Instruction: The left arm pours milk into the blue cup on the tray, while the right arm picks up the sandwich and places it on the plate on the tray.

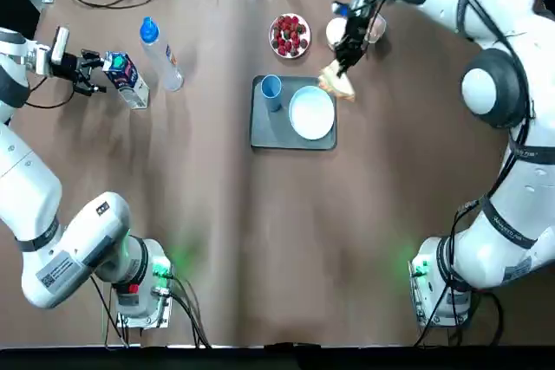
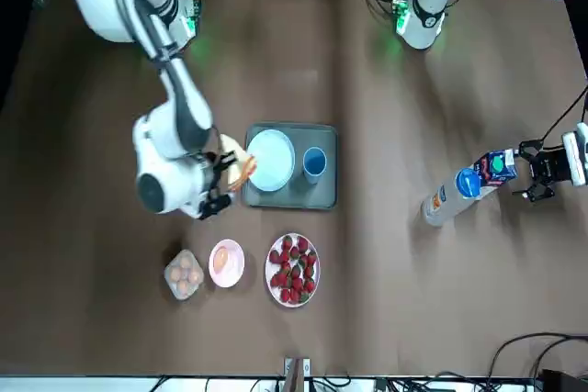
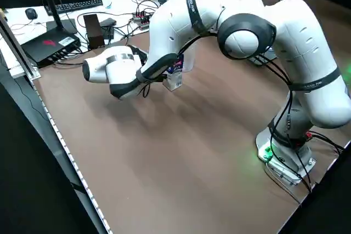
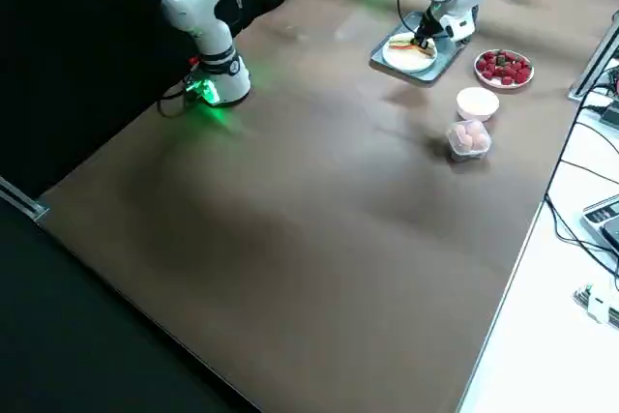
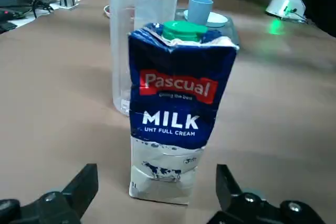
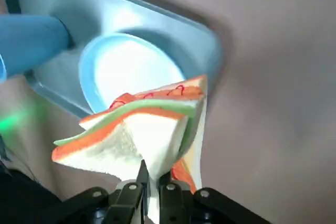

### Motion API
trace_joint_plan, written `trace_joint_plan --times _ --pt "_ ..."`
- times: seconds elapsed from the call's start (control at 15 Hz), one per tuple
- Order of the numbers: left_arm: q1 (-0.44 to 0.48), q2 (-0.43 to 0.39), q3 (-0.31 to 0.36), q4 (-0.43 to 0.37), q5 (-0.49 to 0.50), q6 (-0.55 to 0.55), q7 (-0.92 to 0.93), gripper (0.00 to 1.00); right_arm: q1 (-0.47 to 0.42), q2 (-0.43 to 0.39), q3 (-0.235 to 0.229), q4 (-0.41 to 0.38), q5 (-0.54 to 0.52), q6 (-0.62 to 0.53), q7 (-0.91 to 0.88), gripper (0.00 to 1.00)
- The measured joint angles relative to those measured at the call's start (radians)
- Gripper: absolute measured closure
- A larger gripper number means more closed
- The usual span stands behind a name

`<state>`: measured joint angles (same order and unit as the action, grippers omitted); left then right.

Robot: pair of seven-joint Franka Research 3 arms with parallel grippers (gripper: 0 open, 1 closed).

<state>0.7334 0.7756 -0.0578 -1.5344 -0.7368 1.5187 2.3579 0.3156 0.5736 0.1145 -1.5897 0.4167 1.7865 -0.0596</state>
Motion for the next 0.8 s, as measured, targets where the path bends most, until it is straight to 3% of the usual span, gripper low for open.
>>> trace_joint_plan --times 0.27,0.67,0.8 --pt "-0.01 0.017 -0.007 0.0 0.0 -0.004 0.039 0.0 0.083 0.052 -0.001 -0.019 0.062 0.13 0.035 0.9" --pt "-0.047 0.019 -0.009 -0.001 0.0 -0.004 0.04 0.01 0.117 0.119 -0.001 -0.02 0.071 0.163 0.035 0.9" --pt "-0.05 0.019 -0.009 -0.005 0.0 -0.004 0.04 0.01 0.117 0.125 -0.002 -0.02 0.072 0.179 0.035 0.81"
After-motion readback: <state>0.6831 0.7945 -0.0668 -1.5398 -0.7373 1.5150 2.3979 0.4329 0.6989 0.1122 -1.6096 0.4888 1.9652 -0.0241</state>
